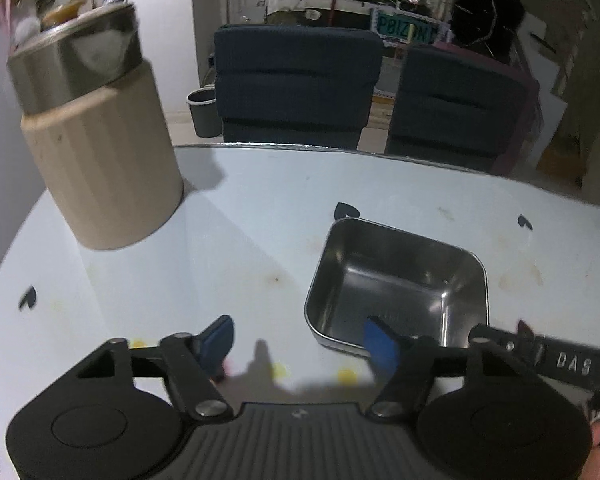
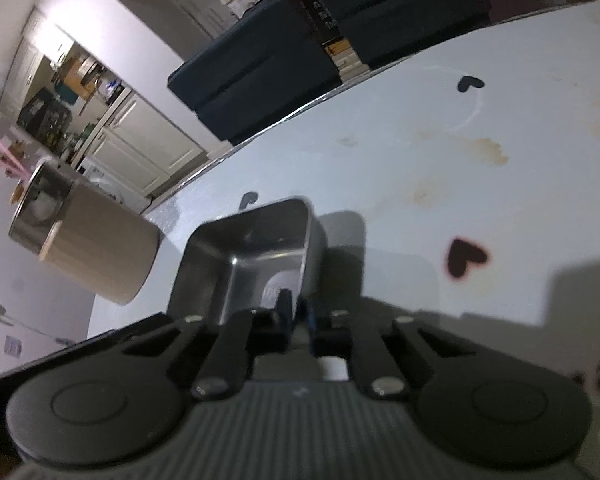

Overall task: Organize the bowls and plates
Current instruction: 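Move both tools to the small rectangular steel tray and grip its rim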

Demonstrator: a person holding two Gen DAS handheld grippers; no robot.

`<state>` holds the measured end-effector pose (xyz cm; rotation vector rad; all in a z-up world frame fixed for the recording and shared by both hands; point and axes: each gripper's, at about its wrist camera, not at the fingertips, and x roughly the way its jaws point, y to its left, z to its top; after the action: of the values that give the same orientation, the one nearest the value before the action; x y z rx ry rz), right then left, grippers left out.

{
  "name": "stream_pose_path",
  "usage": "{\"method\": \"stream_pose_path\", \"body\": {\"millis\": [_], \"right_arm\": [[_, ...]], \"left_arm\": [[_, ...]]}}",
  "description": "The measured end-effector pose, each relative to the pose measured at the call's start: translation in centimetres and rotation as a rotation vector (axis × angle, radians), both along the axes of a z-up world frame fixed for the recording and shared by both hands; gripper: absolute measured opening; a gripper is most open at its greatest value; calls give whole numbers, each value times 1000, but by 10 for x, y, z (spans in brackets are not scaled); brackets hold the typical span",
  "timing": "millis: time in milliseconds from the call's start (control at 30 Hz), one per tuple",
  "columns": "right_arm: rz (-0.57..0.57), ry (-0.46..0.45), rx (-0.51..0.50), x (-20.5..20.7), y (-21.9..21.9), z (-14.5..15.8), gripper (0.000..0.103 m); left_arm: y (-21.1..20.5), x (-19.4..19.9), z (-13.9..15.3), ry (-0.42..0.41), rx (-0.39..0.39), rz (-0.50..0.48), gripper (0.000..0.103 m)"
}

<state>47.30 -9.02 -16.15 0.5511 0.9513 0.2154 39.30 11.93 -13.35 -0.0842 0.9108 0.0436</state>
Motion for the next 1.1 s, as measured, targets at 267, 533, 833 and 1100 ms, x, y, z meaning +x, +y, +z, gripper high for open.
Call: {"method": "stream_pose_path", "body": {"millis": [267,533,833,1100], "right_arm": [[78,-18,-111,3,7,9,6],[130,14,-109,4,0,10,5],[93,-9,-71,12,1,3,13],[79,-31,-38,16,-3,0,13]], "left_arm": [[2,1,-5,-11,-57,1,60],[-1,5,-17,25,-68,-10,46],[3,7,-26,49,-98,-10,14],[4,7,-33,51,-107,-12,4]]}}
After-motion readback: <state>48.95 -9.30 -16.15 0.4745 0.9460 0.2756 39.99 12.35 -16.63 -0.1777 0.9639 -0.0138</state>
